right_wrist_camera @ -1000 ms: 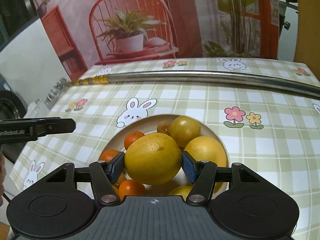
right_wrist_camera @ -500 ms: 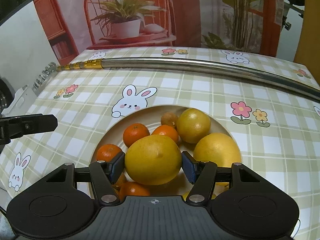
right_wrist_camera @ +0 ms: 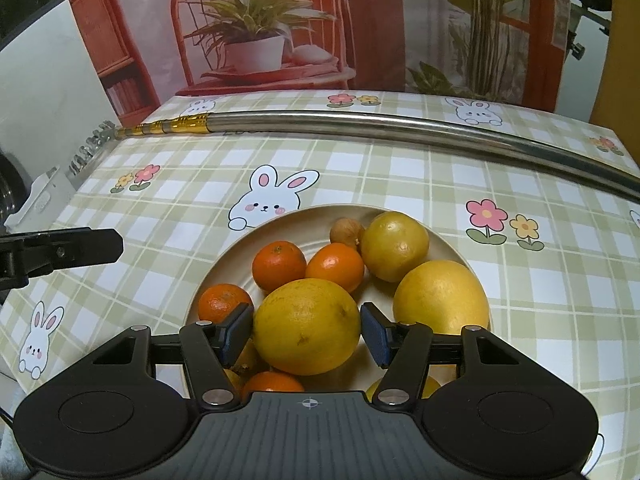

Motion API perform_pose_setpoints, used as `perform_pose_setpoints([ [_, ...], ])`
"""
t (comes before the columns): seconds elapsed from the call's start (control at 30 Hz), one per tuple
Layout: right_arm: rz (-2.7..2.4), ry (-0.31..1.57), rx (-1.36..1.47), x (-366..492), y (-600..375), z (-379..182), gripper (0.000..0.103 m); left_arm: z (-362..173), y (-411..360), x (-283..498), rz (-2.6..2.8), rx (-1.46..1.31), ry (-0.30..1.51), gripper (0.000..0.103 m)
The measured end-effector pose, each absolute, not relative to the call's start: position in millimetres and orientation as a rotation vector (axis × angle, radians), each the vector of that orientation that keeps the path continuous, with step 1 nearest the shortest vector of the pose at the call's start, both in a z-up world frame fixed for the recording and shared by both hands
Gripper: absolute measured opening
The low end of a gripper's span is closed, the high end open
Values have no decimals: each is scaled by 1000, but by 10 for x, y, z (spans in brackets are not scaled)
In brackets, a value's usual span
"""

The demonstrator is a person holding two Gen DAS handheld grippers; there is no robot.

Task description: Organize fruits

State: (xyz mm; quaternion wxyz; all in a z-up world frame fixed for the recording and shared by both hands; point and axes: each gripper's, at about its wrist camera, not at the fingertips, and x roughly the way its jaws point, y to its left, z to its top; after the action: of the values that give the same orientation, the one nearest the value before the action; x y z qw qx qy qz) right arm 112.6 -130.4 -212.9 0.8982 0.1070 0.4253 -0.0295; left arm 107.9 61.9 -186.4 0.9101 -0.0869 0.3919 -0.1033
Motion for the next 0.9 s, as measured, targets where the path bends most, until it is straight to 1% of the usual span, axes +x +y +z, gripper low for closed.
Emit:
perform_pose_setpoints([
  [0.17, -52, 824, 207, 1062, -1313, -1943, 53, -1786, 607, 1039, -208, -156, 791, 53],
  [0.23, -57, 798, 208, 1027, -1346, -1852, 54, -1737, 590, 1013, -205, -146, 780, 54],
  [0.3, -67, 774, 206, 982, -1377, -1759, 57, -1677, 575, 984, -202, -136, 767, 54],
  [0.37, -79, 752, 207, 921, -1410, -1654, 66, -1602, 561, 956, -199, -127, 750, 56],
  [0.4, -86, 741, 207, 889, -1424, -1602, 69, -1559, 555, 942, -197, -123, 737, 58],
  [0.47, -99, 709, 205, 814, -1459, -1481, 84, -1458, 539, 906, -193, -115, 697, 62],
  [0.5, -104, 689, 206, 773, -1472, -1420, 88, -1395, 531, 884, -189, -112, 680, 66],
  [0.53, -110, 670, 208, 735, -1486, -1356, 95, -1344, 513, 866, -186, -110, 665, 73],
  [0.57, -116, 651, 212, 695, -1512, -1288, 100, -1287, 501, 847, -181, -108, 652, 77],
  [0.6, -122, 635, 218, 658, -1533, -1230, 101, -1238, 487, 832, -177, -106, 638, 87],
  [0.63, -127, 622, 225, 627, -1556, -1172, 103, -1181, 476, 809, -172, -105, 621, 94],
  [0.7, -140, 596, 237, 555, -1599, -1041, 103, -1076, 457, 767, -176, -106, 591, 97],
  [0.9, -153, 510, 250, 324, -1676, -698, 103, -787, 421, 610, -190, -106, 522, 98],
])
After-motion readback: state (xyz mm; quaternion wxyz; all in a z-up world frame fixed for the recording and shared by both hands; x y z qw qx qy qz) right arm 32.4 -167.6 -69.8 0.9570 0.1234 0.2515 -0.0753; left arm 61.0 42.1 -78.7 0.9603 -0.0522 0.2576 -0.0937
